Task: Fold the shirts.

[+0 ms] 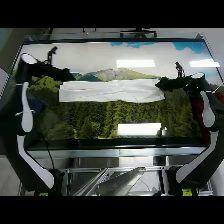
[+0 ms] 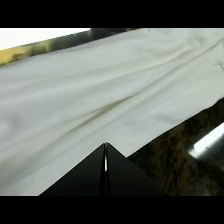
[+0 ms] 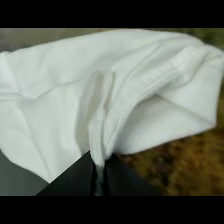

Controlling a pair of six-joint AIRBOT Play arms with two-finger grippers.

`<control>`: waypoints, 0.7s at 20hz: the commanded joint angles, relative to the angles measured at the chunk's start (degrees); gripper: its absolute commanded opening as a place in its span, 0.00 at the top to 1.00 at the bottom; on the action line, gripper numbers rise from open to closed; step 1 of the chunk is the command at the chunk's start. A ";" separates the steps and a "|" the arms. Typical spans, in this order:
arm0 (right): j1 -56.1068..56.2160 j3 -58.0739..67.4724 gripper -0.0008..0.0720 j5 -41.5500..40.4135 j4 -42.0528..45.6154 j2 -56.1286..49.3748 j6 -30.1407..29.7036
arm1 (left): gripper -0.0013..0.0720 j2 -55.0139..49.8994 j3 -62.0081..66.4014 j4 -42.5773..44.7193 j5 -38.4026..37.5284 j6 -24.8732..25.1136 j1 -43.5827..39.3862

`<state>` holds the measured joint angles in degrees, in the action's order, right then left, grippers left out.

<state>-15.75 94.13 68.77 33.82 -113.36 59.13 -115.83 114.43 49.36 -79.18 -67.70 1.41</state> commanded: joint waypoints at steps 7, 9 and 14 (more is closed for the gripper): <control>1.95 6.27 0.96 11.58 -13.70 10.51 4.37 | 0.98 -13.49 5.11 0.61 23.71 -5.99 -26.71; 2.45 6.27 0.96 11.80 -14.71 12.79 4.35 | 0.98 -14.67 5.05 0.44 26.71 -7.65 -28.61; 2.64 6.29 0.96 11.67 -15.08 15.15 4.42 | 0.98 -11.91 5.07 -3.28 25.07 -7.89 -28.02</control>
<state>-13.28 100.31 80.14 19.86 -99.59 63.44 -129.29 119.20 48.75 -54.78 -74.89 -26.46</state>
